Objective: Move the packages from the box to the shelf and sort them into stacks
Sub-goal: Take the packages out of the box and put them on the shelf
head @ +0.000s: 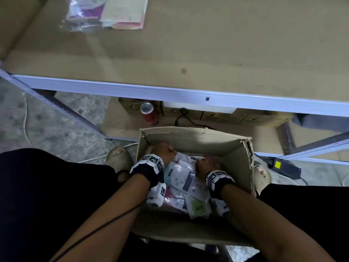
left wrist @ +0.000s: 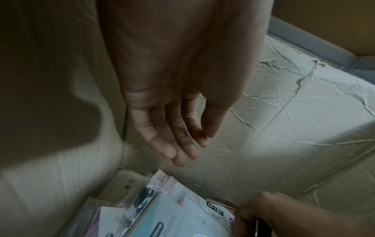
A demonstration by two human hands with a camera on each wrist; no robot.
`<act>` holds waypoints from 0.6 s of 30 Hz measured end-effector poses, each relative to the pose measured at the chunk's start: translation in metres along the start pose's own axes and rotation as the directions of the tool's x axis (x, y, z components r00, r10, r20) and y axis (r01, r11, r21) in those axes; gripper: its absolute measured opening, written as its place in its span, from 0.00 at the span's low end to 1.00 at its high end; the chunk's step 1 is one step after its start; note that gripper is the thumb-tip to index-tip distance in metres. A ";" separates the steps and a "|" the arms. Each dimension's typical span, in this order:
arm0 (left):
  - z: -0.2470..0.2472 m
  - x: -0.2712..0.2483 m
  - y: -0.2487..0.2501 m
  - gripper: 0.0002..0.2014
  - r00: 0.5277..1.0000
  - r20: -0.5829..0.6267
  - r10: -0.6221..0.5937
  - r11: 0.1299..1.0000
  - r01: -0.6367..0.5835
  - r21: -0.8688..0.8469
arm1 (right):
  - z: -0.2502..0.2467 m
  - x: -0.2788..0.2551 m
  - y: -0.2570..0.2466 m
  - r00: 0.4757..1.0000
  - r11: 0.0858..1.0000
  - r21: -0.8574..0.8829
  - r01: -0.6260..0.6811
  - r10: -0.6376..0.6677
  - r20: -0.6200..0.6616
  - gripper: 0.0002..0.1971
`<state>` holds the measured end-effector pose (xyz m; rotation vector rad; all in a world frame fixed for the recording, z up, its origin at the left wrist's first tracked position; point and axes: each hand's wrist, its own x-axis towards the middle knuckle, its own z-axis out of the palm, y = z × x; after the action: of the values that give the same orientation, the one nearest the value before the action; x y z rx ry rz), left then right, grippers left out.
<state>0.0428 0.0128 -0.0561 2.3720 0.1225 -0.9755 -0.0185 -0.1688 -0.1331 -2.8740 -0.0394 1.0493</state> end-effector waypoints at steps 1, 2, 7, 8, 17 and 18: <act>0.001 0.001 0.000 0.13 1.000 0.005 0.002 1.000 -0.002 0.000 | 0.000 0.000 0.003 0.999 0.998 0.056 0.001 -0.004 0.049 0.16; 0.001 0.001 0.000 0.12 1.000 0.004 0.001 1.000 -0.001 0.006 | 0.000 0.001 0.005 0.996 0.994 0.110 0.001 -0.010 0.083 0.17; 0.004 -0.002 -0.001 0.13 0.999 0.044 0.021 1.000 -0.022 0.018 | 0.001 -0.002 0.014 0.999 0.970 0.242 -0.020 0.012 0.033 0.15; 0.004 -0.002 -0.002 0.13 0.999 0.044 0.021 1.000 -0.021 0.012 | 0.001 -0.003 0.014 1.000 0.965 0.260 -0.021 0.015 0.026 0.15; 0.009 0.000 -0.010 0.10 1.000 0.025 0.003 0.991 0.000 -0.137 | -0.001 -0.014 0.013 0.999 0.936 0.351 0.001 -0.018 0.046 0.19; 0.010 0.001 -0.010 0.11 1.000 0.023 0.000 0.991 0.004 -0.131 | -0.001 -0.016 0.013 0.997 0.939 0.344 -0.008 -0.019 0.075 0.21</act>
<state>0.0343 0.0159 -0.0667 2.2410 0.1746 -0.9659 -0.0300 -0.1824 -0.1232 -2.5183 0.1196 1.0466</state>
